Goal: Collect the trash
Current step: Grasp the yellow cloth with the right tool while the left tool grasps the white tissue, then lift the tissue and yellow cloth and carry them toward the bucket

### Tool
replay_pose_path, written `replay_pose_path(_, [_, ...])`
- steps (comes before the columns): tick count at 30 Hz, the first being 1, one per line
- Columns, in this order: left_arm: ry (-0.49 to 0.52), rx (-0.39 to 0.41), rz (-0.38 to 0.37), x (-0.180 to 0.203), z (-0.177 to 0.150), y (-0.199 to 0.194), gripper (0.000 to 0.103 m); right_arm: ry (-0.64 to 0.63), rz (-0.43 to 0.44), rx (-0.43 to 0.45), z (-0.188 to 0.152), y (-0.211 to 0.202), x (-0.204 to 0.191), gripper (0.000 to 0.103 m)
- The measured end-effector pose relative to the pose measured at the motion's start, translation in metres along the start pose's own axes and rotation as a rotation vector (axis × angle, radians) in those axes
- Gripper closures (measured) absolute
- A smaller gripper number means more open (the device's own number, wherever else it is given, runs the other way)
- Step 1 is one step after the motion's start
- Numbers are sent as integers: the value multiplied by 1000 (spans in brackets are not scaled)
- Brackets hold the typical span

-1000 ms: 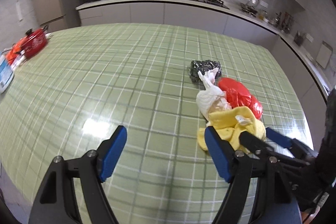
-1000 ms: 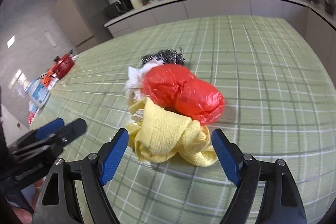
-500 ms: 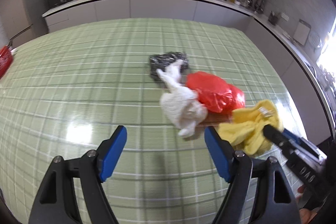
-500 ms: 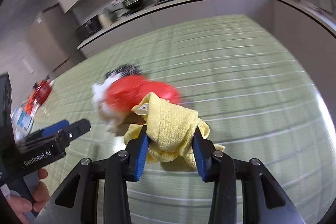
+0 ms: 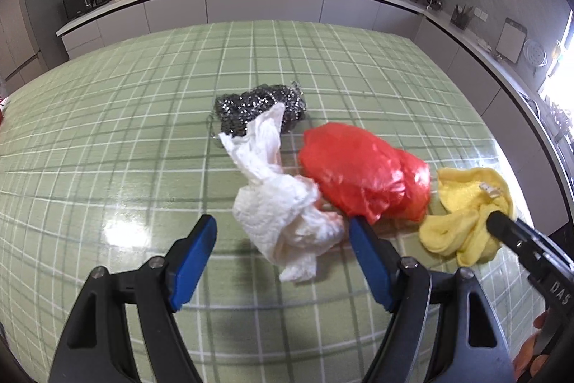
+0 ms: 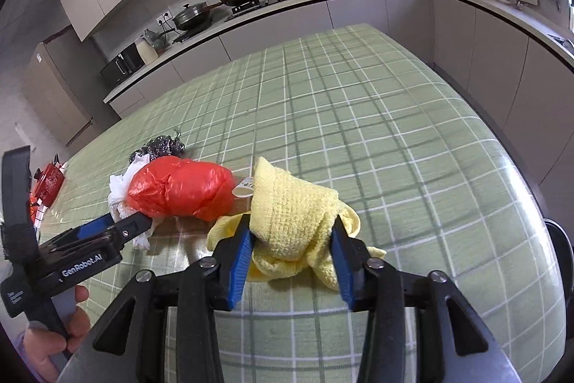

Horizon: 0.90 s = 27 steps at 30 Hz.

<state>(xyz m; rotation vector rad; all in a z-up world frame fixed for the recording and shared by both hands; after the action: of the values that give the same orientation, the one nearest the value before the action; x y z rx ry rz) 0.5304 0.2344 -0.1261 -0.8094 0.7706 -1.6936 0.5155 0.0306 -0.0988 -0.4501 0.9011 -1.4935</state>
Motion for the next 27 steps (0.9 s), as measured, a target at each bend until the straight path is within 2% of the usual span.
replay_pose_path(3, [3,7,-13,-1,0,1,29,9,0,3,4,3,1,53])
replay_pose_path(9, [14,2,-38,0,-3,2,46,13,7,-27,7,18,-1,49])
replay_pose_path(14, [15,10,-52,3,-3,1,56,4,10,-38,8,23,-2,57])
replay_pose_path(18, [4,35,-60,3,-5,-11,59,11,19,-19,11,17,-2,62])
replay_pose_path(27, [-30,96,-44,-2,-10,-47,59,3,70,8,15,-4,-6,62])
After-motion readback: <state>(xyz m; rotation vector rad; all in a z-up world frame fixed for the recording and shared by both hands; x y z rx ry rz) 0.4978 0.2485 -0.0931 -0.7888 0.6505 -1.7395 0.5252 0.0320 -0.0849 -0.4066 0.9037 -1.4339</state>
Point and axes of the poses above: each gripper's, at about its wrist camera, not at the fingertips, and y roughly the way its jaws point, x to its right, z to its top, the point moved 7 cm from there along y, roughly the way its jaws point, and after that the axes turned 2 degrees about -z, right-handed, at the moved point
